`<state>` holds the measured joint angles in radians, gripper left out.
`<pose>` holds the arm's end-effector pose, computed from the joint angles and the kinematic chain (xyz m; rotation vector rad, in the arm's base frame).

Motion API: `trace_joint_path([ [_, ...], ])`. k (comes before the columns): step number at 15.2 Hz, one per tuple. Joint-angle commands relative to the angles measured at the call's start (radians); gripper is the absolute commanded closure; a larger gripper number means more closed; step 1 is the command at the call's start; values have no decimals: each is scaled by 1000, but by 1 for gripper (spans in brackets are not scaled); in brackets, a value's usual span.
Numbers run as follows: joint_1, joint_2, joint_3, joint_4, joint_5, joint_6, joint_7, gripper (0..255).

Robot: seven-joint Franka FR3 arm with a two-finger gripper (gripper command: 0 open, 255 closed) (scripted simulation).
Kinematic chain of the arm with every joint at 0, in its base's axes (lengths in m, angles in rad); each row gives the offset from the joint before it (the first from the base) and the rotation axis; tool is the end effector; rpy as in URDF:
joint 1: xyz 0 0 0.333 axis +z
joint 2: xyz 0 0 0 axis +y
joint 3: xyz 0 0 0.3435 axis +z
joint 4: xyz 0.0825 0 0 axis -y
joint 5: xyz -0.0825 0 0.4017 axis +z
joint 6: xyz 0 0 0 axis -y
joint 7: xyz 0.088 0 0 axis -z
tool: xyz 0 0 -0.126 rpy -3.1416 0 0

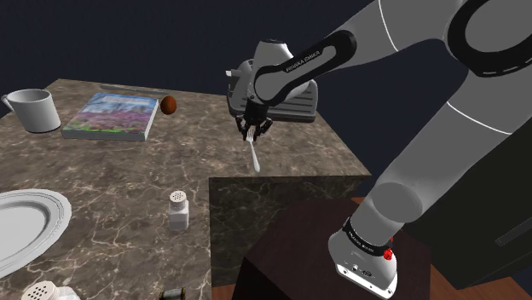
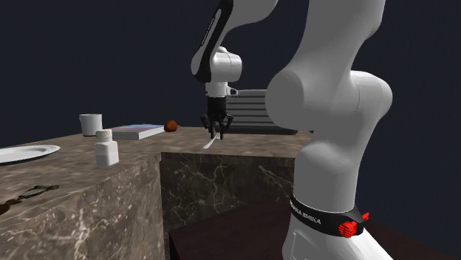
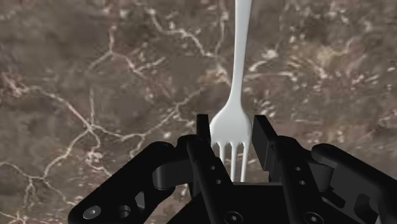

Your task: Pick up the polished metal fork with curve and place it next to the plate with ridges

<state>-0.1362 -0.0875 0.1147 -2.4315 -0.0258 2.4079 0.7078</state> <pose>0.4930 -0.0112 0.3405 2.9388 -1.0908 0.1081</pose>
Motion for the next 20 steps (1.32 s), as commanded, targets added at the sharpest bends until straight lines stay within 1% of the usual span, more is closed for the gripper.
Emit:
trace_joint_path([
  [1, 1, -18, 0, 8, 4, -27, -4, 255],
  [13, 3, -108, -4, 89, 19, -197, -18, 255],
  [20, 79, -100, 108, 104, 29, -207, 164, 255],
])
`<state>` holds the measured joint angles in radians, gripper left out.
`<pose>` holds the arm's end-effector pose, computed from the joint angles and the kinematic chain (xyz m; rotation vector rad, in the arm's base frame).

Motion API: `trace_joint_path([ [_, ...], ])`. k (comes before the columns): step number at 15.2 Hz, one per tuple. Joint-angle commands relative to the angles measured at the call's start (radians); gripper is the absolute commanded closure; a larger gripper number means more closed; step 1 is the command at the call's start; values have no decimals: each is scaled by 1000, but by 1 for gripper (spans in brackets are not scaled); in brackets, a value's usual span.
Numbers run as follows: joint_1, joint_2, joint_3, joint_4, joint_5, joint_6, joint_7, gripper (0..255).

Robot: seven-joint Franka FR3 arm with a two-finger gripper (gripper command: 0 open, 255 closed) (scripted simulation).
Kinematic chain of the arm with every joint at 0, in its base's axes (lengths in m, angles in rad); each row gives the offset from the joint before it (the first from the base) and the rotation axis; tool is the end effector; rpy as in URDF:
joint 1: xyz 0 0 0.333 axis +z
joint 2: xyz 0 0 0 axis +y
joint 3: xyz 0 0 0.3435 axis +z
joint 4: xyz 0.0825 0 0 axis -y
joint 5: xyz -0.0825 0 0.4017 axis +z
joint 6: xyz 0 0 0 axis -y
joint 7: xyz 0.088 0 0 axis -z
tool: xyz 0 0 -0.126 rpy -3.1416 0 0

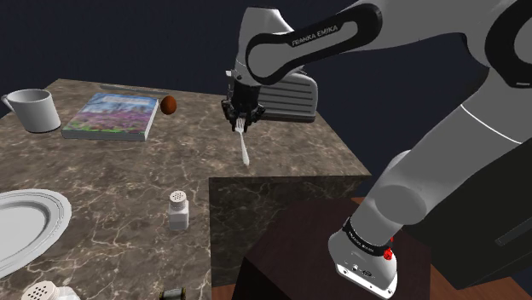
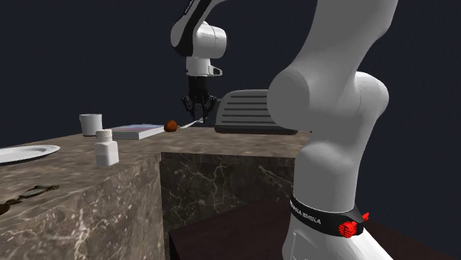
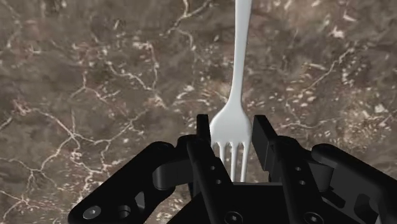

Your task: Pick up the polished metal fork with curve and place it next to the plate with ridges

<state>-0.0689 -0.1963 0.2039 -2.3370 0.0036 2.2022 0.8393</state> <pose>0.4879 0.0679 0.4163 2.9394 -1.0880 0.1065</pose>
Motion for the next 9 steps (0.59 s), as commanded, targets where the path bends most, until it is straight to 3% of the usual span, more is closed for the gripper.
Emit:
trace_joint_path([
  [1, 22, 15, 35, 17, 0, -3, 59, 255],
  [9, 103, 97, 159, 113, -22, -24, 277, 255],
])
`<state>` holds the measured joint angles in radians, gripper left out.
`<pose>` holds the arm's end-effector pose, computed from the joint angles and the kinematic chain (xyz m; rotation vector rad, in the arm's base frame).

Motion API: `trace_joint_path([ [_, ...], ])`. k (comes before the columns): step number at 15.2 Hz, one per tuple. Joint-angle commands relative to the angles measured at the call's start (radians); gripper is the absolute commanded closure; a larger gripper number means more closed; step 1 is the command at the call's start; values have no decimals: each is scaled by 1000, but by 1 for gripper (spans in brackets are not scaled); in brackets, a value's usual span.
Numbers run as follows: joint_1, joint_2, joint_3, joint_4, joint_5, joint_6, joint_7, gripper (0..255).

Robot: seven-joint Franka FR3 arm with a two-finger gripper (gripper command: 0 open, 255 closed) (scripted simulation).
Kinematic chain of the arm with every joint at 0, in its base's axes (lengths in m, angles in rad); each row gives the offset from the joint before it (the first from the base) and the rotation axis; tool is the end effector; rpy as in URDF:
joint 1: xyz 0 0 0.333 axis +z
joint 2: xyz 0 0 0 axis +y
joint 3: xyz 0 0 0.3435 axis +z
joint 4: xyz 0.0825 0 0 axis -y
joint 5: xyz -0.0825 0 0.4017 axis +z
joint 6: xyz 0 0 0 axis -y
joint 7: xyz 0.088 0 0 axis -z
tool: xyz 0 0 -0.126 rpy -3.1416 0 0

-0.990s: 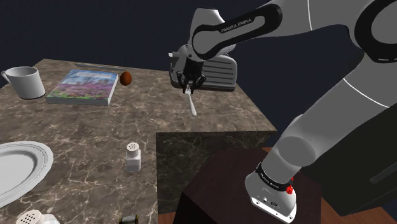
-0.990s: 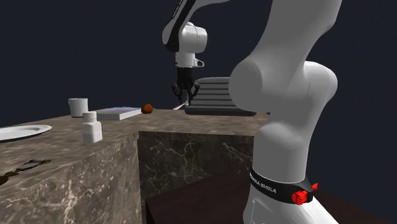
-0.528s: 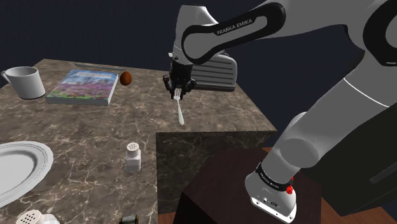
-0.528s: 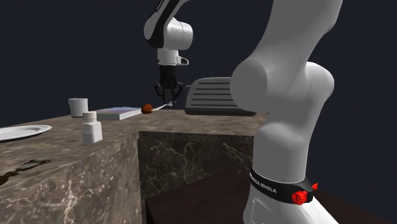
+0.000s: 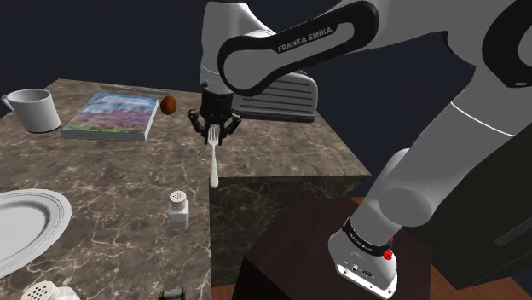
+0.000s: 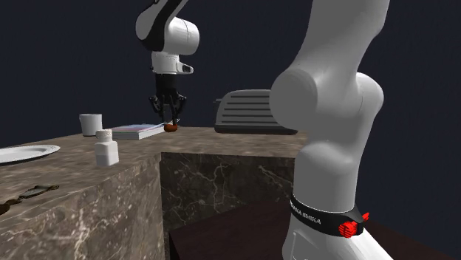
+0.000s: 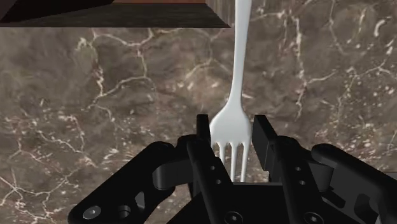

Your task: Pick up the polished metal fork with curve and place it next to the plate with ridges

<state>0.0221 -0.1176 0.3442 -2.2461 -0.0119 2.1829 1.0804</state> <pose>0.4863 0.1882 0.4166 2.9392 -1.0875 0.1071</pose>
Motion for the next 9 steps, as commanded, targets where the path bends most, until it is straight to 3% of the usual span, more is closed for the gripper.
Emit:
trace_joint_path([
  [1, 22, 34, 33, 39, -13, -9, 65, 255],
  [9, 112, 191, 132, 218, -97, -57, 295, 255],
])
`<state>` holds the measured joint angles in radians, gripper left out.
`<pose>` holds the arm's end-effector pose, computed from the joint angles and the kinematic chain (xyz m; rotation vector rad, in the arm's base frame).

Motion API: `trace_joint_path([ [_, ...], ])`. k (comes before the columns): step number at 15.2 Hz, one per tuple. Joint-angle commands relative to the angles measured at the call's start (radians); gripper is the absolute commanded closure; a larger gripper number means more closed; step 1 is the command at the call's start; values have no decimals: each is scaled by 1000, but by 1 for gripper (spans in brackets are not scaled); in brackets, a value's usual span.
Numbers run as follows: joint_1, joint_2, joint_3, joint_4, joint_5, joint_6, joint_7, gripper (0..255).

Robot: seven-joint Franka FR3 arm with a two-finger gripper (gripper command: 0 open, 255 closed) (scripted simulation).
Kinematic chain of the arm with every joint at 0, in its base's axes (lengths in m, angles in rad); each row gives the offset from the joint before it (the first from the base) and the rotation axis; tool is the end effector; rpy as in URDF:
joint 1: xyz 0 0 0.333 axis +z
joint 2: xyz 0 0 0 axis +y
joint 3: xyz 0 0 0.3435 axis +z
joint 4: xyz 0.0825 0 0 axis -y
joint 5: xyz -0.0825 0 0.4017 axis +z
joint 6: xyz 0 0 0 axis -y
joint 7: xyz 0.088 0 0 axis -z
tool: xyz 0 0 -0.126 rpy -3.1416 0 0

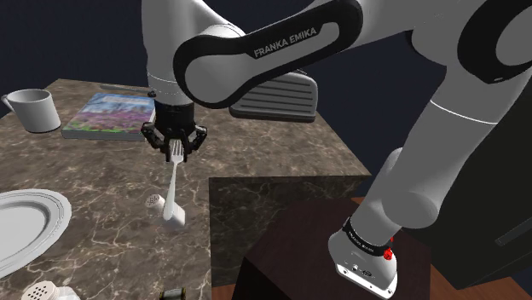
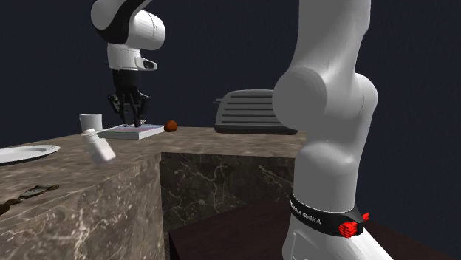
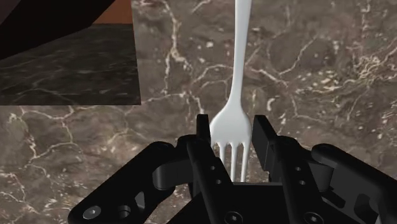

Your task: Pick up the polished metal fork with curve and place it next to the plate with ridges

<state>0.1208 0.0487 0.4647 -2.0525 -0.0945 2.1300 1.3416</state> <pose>0.4866 0.3132 0.4197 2.9399 -1.0868 0.1069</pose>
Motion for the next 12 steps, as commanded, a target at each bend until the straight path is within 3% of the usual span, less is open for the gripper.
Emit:
trace_joint_path([
  [1, 28, 49, 21, 52, -29, -13, 63, 255],
  [6, 111, 183, 53, 212, -106, -69, 199, 255],
  [12, 118, 215, 45, 169, -130, 1, 218, 255],
])
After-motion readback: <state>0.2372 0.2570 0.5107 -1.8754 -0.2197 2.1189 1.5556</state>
